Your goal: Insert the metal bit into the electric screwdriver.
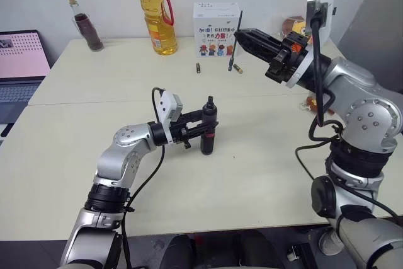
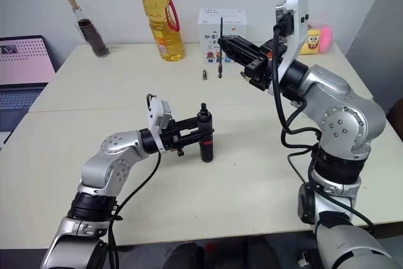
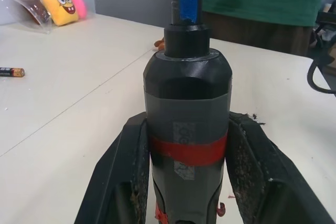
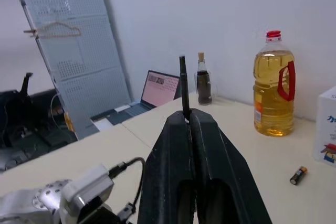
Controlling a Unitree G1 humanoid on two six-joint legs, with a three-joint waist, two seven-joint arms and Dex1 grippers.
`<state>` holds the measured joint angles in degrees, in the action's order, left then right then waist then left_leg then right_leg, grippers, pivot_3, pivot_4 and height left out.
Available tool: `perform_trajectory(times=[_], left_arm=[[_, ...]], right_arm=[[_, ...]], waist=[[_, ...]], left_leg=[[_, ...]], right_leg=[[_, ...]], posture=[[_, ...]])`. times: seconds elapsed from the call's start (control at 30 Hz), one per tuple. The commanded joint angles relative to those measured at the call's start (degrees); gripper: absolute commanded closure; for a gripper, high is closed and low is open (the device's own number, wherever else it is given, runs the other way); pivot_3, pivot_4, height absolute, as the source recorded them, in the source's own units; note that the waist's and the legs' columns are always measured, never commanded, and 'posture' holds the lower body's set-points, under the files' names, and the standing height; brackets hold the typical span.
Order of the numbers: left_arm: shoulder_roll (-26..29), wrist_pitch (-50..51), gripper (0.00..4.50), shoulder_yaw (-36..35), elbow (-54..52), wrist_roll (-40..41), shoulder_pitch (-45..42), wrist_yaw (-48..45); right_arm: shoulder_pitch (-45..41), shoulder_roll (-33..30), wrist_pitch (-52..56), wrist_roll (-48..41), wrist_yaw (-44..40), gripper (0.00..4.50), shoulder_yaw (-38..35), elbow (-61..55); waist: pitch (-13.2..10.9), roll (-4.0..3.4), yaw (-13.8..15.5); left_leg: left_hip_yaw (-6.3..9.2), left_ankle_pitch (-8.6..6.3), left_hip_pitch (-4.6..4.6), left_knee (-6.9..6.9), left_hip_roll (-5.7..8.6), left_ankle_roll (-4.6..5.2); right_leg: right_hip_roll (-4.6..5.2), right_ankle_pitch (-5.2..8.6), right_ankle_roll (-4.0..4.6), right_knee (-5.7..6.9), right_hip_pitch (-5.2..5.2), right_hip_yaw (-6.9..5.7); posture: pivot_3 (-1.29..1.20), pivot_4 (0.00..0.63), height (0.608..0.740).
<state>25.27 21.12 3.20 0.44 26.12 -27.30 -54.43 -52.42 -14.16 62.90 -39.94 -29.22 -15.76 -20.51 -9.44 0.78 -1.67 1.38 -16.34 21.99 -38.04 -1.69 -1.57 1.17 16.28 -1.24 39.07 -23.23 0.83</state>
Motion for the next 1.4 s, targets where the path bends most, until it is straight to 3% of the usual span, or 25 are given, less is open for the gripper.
perform_trajectory(times=[0.03,0.23,0.4,1.4], left_arm=[[0.2,0.4,2.84,-0.1,-1.3,-1.1,0.5,1.3],[0.1,0.1,2.84,-0.3,-1.0,-1.2,0.8,2.1],[-0.1,-0.1,2.84,-0.1,-0.8,-1.6,0.7,2.7],[0.6,-1.5,2.84,1.1,-0.9,-3.9,2.2,5.5]], right_arm=[[-0.2,1.3,0.2,-3.8,4.4,4.45,-1.5,-2.5],[0.8,8.5,2.2,-9.9,14.1,4.45,-3.3,-2.9],[2.2,10.9,2.3,-12.5,18.9,4.45,-2.3,-3.0],[7.2,5.2,-0.2,-14.4,22.2,4.45,4.7,-5.1]], waist=[[0.0,0.0,0.0],[0.0,-0.01,-0.2],[0.0,-0.01,-0.1],[0.0,-0.01,-0.2]], left_leg=[[0.0,0.0,0.0,0.0,0.0,0.0],[-0.01,0.0,-0.01,0.01,-0.01,0.0],[-0.01,0.0,0.0,0.03,-0.01,0.0],[-0.01,0.0,-0.03,0.06,0.03,0.0]], right_leg=[[0.0,0.0,0.0,0.0,0.0,0.0],[-0.01,0.0,0.0,0.0,0.0,0.01],[0.0,0.0,0.0,0.0,-0.01,0.01],[-0.09,0.01,0.0,-0.02,-0.01,0.01]], posture=[[0.0,0.15,0.74],[0.0,0.15,0.74],[0.0,0.15,0.74],[0.0,0.15,0.74]])
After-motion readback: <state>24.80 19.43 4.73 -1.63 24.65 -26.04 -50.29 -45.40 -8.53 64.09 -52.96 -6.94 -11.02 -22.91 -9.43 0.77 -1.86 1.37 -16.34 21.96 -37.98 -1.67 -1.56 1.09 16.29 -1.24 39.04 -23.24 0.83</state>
